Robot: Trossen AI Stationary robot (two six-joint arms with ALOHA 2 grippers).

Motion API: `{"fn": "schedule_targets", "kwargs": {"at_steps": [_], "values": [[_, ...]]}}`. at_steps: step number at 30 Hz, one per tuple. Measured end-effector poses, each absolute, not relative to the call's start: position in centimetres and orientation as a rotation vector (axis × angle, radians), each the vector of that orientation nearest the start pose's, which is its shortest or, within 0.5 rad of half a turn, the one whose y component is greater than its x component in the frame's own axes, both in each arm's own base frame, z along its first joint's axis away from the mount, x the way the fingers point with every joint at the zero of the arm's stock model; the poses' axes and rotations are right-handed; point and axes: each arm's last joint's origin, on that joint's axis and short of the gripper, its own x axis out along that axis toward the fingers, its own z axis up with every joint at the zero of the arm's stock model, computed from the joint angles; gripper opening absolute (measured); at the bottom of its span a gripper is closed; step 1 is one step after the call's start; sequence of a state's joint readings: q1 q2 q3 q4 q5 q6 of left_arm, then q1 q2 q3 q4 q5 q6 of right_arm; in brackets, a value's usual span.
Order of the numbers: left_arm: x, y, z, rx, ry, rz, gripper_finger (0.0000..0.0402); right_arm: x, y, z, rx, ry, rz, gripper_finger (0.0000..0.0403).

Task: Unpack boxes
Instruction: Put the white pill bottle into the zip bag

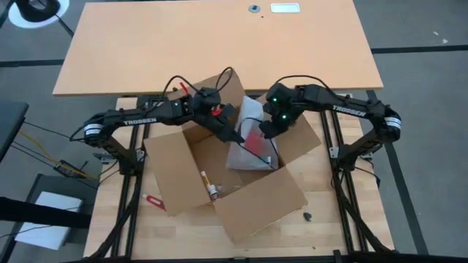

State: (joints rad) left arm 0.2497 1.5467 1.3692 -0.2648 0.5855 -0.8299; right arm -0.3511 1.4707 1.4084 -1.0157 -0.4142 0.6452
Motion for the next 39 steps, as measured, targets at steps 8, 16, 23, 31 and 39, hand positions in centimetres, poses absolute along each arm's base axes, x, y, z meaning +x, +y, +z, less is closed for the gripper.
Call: {"fn": "schedule_targets", "kwargs": {"at_steps": [8,16,23,31,39], "values": [[34.2,7.7,34.9,-0.941,0.478,-0.211,0.005,27.3,-9.0,35.2,0.876,0.913,-0.224,0.0076],[32.9,8.7,35.7,-0.986,0.548,-0.507,0.0095,26.1,-8.7,39.2,0.764,0.825,-0.179,0.0141],[31.4,9.2,37.7,-0.84,0.429,-0.488,0.009,24.7,-8.5,40.6,0.623,0.761,-0.237,0.0152],[32.1,10.6,37.0,-0.669,0.339,-0.356,0.009,24.8,-8.5,40.6,0.604,0.76,-0.241,0.0153],[31.9,9.8,40.1,-0.594,0.329,-0.334,0.0108,24.5,-8.4,40.3,0.331,0.821,-0.119,0.0153]]}}
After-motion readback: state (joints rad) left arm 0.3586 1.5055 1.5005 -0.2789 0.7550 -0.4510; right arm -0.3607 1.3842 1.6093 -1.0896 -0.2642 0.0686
